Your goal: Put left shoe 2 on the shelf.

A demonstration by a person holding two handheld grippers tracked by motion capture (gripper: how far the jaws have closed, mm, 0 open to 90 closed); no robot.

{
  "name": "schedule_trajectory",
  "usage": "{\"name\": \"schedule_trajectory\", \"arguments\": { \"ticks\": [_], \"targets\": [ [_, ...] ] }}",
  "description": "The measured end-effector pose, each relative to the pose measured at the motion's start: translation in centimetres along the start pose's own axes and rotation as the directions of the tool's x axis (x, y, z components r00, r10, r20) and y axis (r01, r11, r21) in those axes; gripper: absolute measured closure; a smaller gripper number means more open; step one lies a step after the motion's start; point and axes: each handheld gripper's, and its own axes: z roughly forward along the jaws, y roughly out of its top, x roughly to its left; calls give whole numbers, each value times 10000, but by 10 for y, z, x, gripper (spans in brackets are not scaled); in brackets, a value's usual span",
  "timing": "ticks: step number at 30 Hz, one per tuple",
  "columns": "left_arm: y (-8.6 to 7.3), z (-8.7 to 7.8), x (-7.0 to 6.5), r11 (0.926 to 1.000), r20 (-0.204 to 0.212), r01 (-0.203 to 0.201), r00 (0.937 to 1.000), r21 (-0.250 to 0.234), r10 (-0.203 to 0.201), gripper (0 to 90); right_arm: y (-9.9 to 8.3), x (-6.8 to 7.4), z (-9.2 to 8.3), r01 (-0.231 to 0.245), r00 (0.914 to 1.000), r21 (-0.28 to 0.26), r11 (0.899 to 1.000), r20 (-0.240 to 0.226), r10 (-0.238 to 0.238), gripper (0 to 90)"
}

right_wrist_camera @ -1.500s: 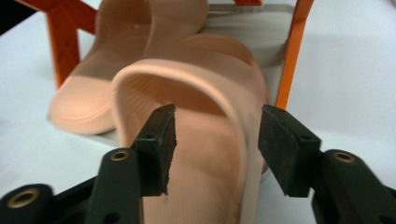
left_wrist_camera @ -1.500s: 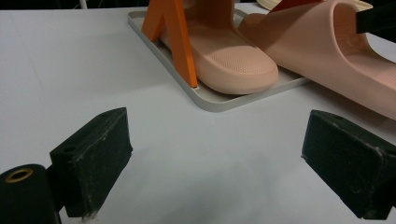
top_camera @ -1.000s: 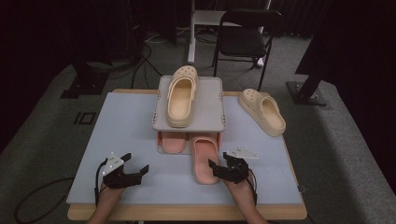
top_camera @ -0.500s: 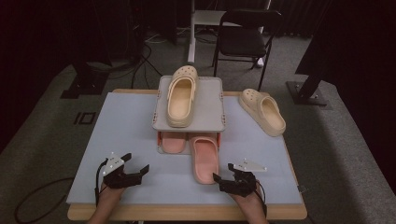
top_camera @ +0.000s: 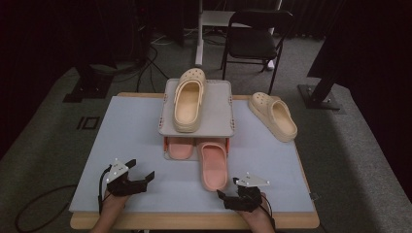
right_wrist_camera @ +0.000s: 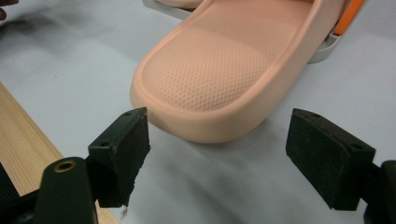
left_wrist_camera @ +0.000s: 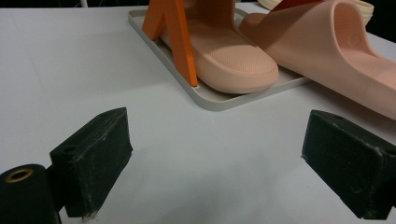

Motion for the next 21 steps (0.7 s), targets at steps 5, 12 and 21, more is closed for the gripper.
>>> {"name": "schedule_trajectory", "arguments": {
  "ticks": [5,12,21],
  "targets": [
    [0,0,0,10000,-2,-9,10000,7,9,79,-4,2,6,70,10000,237,9997,52,-71,208],
    [0,0,0,10000,-16,25,10000,13,-25,79,0,3,10,172,9995,169,9997,257,-177,204],
    [0,1,0,10000,14,-36,10000,67,36,79,14,-7,20,-37,9981,-44,10000,623,40,208]
  ]
}}
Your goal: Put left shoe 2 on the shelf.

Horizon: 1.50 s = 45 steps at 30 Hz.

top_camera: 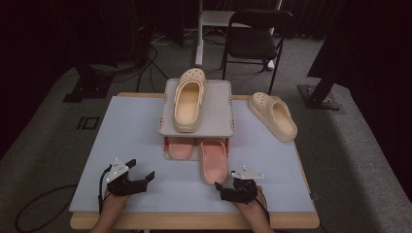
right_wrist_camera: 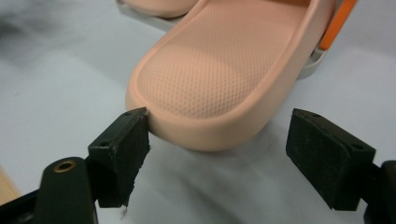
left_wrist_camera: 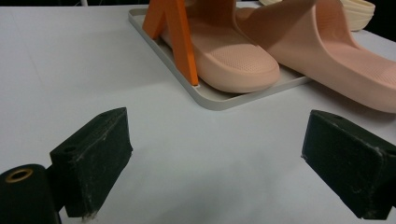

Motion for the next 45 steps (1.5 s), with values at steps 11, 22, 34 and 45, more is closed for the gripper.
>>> {"name": "schedule_trajectory", "arguments": {
  "ticks": [11,22,34,45],
  "targets": [
    [0,-1,0,10000,-16,33,10000,-40,-33,79,11,-2,16,107,9993,-133,9999,352,-102,218],
    [0,-1,0,10000,-13,12,10000,-34,-12,79,24,-8,32,79,9982,-147,9999,604,-70,227],
    [0,-1,1,10000,15,38,10000,-41,-38,79,38,-13,48,209,9959,-46,9998,876,-204,226],
    [0,-1,2,10000,11,22,10000,-19,-22,79,46,-18,62,-49,9937,-6,10000,1122,49,226]
  ]
}}
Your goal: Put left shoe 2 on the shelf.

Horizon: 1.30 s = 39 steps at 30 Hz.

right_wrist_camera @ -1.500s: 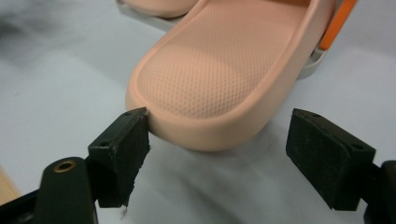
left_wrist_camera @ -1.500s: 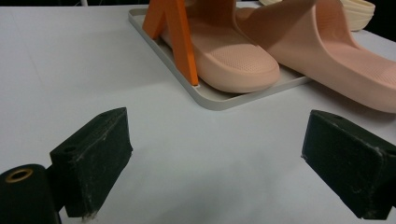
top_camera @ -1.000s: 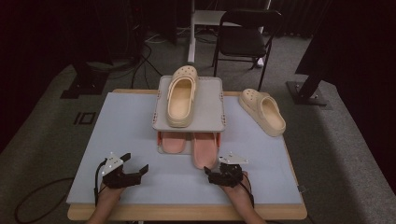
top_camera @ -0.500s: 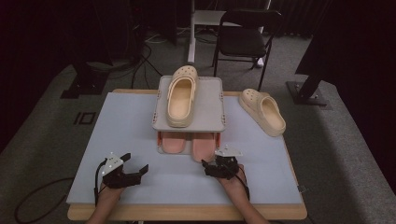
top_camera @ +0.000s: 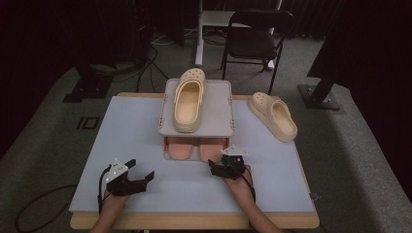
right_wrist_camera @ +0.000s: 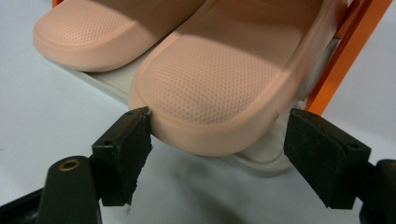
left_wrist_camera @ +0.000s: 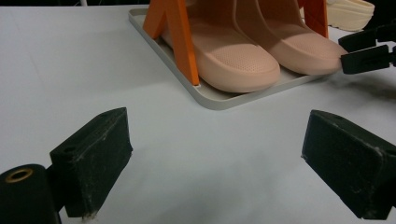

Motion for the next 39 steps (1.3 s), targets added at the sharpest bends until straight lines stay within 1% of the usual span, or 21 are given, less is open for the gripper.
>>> {"name": "schedule_trajectory", "arguments": {
  "ticks": [4,8,13,16,19,24,26,29,33,35,36,38,39],
  "targets": [
    [0,0,0,10000,1,7,10000,13,-7,79,2,0,4,51,10000,26,10000,70,-52,225],
    [0,0,0,10000,-9,-25,10000,11,25,79,2,-1,6,-45,10000,29,10000,-62,46,218],
    [0,-1,0,10000,-9,-40,10000,12,40,79,1,-3,5,-237,9993,3,9997,-281,237,224],
    [0,0,0,10000,-10,2,10000,11,-2,79,0,-3,-1,-228,9978,-31,9997,-629,226,206],
    [0,0,0,10000,-16,-9,10000,6,9,79,0,-3,-9,-259,9963,-154,9995,-829,245,207],
    [0,-1,0,10000,-32,8,10000,-6,-8,79,-3,-6,-25,15,9964,-409,9992,-851,-50,207],
    [-1,-1,0,10000,-41,-5,10000,24,5,79,-5,-10,-31,98,9967,-482,9988,-804,-137,208],
    [0,-1,-1,10000,-46,-2,10000,10,2,79,-6,-18,-40,43,9978,-607,9981,-653,-83,208],
    [-1,0,-1,10000,-53,7,10000,5,-7,79,-6,-31,-50,-184,9984,-661,9976,-550,147,208],
    [-1,0,-1,10000,-53,7,10000,5,-7,79,-6,-34,-52,-232,9985,-678,9974,-507,198,208],
    [-1,-1,-1,10000,-49,11,10000,3,-11,79,-7,-43,-58,-409,9986,-809,9959,-363,381,206],
    [-1,-1,-1,10000,-45,22,10000,9,-22,79,-8,-48,-61,-419,9989,-851,9955,-228,401,206],
    [-1,-1,-1,10000,-53,35,10000,15,-35,79,-8,-51,-62,-496,9986,-864,9950,-231,478,206]
  ]
}}
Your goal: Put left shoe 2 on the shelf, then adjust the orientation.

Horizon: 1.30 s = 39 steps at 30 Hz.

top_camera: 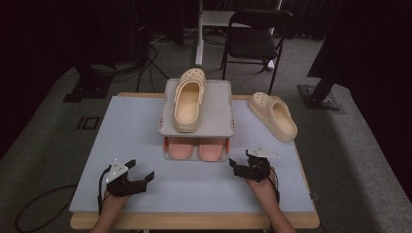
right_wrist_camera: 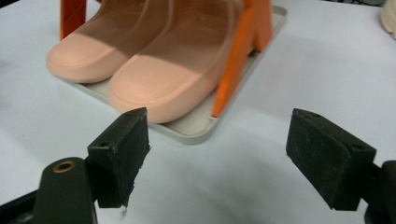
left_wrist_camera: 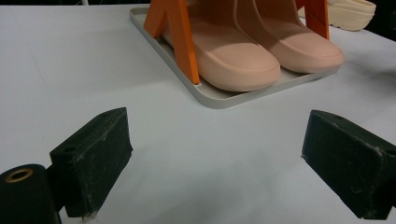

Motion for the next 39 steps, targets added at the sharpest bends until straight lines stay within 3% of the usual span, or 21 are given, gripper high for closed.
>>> {"name": "schedule_trajectory", "arguments": {
  "ticks": [6,13,16,26,30,32,39],
  "targets": [
    [0,0,0,10000,19,-1,10000,6,1,79,2,-19,-7,-179,9998,-6,9998,55,179,206],
    [-1,0,-1,10000,22,13,10000,29,-13,79,0,-34,-15,-184,9969,-32,9998,770,186,210],
    [-1,0,-1,10000,26,36,10000,27,-36,79,0,-46,-18,-246,9960,75,9997,859,238,145],
    [-2,-2,0,10000,-51,87,9999,-9,-87,79,7,-77,-31,-579,9897,-518,9970,1280,642,159],
    [-4,-3,0,9999,-92,121,9999,20,-121,79,12,-91,-31,-607,9864,-649,9960,1489,698,160],
    [-5,-5,0,10000,-120,86,9999,42,-86,79,14,-98,-30,-592,9846,-679,9959,1601,695,215],
    [-7,-10,-1,9999,-235,112,9997,-3,-112,79,21,-122,-28,-953,9767,-868,9917,1841,1100,207]
  ]
}}
